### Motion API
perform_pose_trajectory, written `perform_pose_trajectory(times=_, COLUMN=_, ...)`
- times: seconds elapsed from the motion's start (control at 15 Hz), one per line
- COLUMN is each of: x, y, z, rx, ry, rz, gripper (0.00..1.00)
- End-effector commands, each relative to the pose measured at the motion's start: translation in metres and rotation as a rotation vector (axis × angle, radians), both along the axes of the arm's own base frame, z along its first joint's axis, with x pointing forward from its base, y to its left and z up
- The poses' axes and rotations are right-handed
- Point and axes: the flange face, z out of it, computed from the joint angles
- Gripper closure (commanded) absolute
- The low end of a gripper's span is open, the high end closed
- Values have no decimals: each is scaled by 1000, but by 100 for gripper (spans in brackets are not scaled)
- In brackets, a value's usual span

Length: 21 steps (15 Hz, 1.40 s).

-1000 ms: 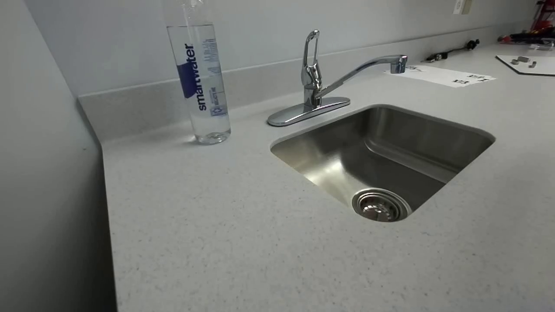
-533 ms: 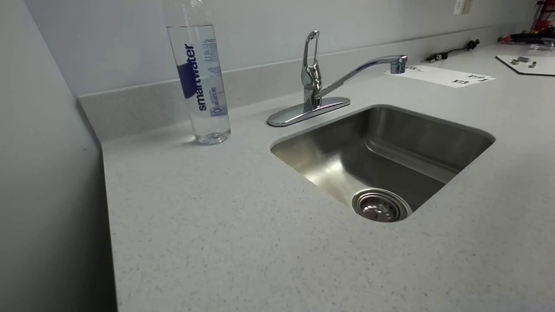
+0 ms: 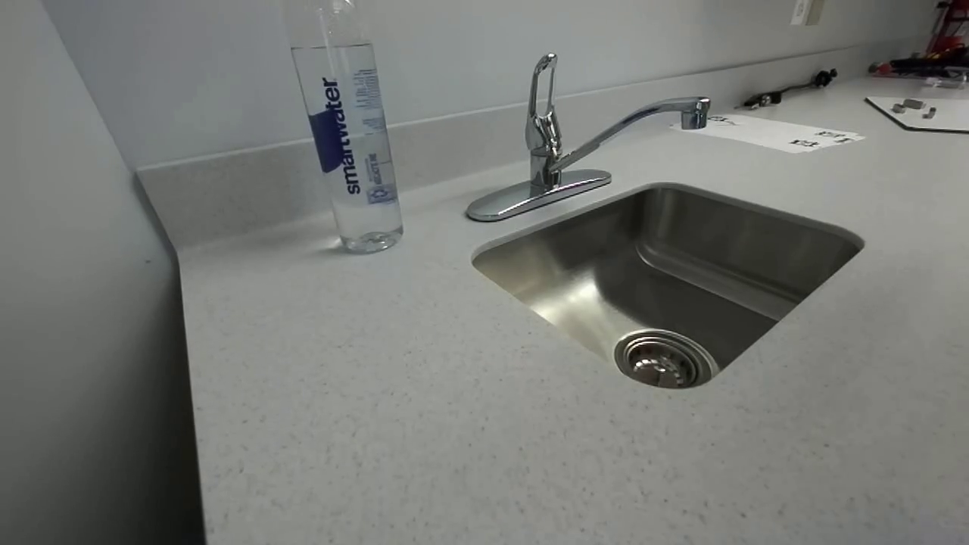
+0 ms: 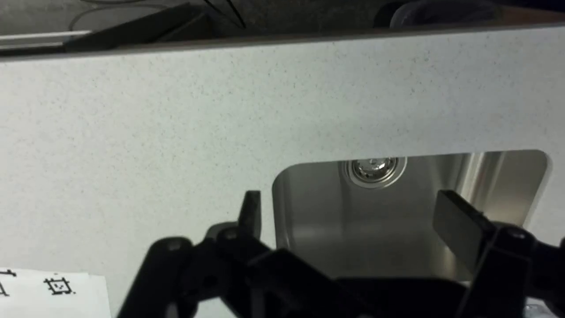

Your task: Open the tap nozzle to the left then push the tap handle down

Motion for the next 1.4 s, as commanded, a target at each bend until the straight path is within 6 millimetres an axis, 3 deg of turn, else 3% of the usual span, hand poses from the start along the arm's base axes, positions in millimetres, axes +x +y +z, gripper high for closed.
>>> perform_pose_trajectory(times=0.0, x=68, y=15, z=25, rx=15, ry=9, rz=19, gripper=0)
perform_pose_trajectory(times=0.4, x=165, y=24, z=47, rx=10, ry=71, rz=46, gripper=0)
perform_pose_trajectory(times=0.47, x=126, y=17, z=42, rx=1, ry=22, rz=44, gripper=0)
perform_pose_trajectory(times=0.6, x=152, y=19, z=40, rx=5, ry=46, rz=47, gripper=0)
perform_pose_trajectory(times=0.73, x=164, y=19, z=38, rx=6, ry=57, rz=49, gripper=0)
perform_pose_trajectory(times=1.13, x=165, y=20, z=40, rx=6, ry=54, rz=50, gripper=0)
perform_pose_trajectory(times=1.33, x=174, y=20, z=29, rx=6, ry=83, rz=56, gripper=0)
